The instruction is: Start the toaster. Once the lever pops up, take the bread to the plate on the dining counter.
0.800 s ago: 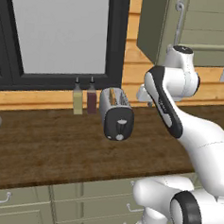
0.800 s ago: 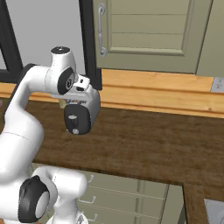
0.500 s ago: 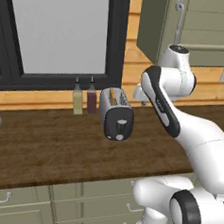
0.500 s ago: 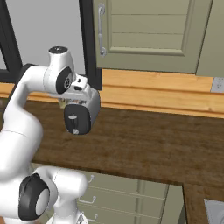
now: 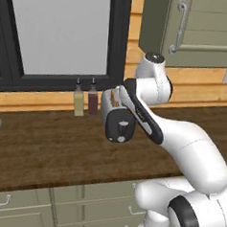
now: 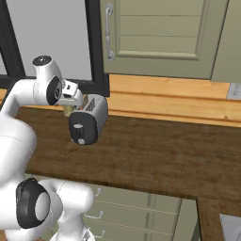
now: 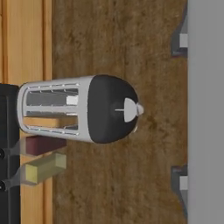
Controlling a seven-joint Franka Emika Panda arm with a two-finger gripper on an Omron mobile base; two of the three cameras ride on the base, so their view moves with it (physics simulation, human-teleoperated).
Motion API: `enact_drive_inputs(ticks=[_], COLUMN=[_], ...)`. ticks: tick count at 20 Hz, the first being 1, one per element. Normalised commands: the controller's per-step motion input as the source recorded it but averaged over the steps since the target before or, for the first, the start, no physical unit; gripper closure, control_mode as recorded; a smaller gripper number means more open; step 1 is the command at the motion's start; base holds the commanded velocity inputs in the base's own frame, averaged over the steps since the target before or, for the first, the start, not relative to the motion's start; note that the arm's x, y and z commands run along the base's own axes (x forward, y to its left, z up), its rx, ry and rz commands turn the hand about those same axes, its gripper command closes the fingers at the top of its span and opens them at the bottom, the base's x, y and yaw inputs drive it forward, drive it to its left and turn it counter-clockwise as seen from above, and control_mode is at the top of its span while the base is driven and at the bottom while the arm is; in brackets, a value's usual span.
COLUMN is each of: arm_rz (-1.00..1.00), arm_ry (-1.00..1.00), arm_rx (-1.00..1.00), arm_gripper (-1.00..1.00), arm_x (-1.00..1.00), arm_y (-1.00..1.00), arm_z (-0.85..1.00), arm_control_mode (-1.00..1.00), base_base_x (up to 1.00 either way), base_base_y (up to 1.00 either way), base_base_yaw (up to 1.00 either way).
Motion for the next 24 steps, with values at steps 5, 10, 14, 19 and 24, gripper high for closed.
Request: enact_drive_inputs(ticks=[5, 10, 14, 19, 24], arm_rz=[-0.05, -0.09, -0.06, -0.06, 0.01], arm_ry=[-0.16, -0.03, 0.06, 0.03, 0.00], arm_rx=[0.00, 0.00, 0.00, 0.00, 0.00], arm_gripper=[1.00, 1.00, 1.00, 1.00, 1.00], arm_x=[0.48, 0.37, 0.00, -0.11, 0.01], arm_y=[0.35, 0.26, -0.28, -0.44, -0.07], arm_z=[-0.39, -0.15, -0.25, -0.32, -0.16], arm_control_mode=[-1.00, -1.00, -1.00, -1.00, -1.00], base_base_x=[0.00, 0.00, 0.00, 0.00, 0.00], base_base_y=[0.00, 0.00, 0.00, 0.00, 0.00], base_base_yaw=[0.00, 0.00, 0.00, 0.00, 0.00])
